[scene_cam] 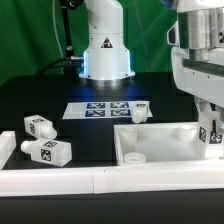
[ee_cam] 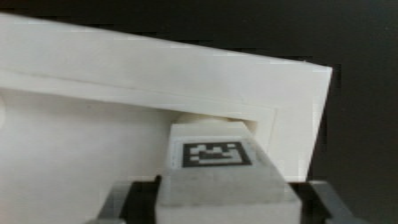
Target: Assemble one leg
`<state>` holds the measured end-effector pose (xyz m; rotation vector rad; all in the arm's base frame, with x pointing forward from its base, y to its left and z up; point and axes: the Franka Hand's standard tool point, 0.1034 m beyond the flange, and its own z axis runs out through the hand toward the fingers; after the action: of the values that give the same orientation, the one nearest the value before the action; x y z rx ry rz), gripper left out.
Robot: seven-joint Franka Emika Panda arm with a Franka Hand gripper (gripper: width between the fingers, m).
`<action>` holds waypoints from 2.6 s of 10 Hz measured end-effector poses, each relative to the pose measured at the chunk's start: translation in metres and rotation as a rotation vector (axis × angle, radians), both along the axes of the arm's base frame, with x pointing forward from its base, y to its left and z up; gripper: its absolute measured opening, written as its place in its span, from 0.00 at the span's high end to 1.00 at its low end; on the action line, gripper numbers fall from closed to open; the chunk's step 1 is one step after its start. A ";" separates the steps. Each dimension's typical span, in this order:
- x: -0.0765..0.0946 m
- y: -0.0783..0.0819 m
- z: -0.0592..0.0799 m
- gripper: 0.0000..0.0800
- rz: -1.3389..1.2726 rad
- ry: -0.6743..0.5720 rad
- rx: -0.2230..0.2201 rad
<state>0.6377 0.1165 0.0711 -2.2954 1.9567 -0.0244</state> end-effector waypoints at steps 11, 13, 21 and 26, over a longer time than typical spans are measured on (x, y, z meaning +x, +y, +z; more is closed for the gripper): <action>0.002 -0.004 -0.002 0.19 1.385 -0.085 -0.165; 0.002 -0.004 -0.002 0.34 1.314 -0.083 -0.156; 0.004 -0.004 -0.001 0.64 0.426 0.007 -0.073; 0.004 -0.002 -0.002 0.64 -0.174 0.035 -0.010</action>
Offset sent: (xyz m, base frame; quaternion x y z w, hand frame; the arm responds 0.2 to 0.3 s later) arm -0.0065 0.0126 -0.0029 0.0069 -0.0067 -0.4416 0.8972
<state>0.6419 0.1141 0.0691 -2.1386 2.1724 -0.0113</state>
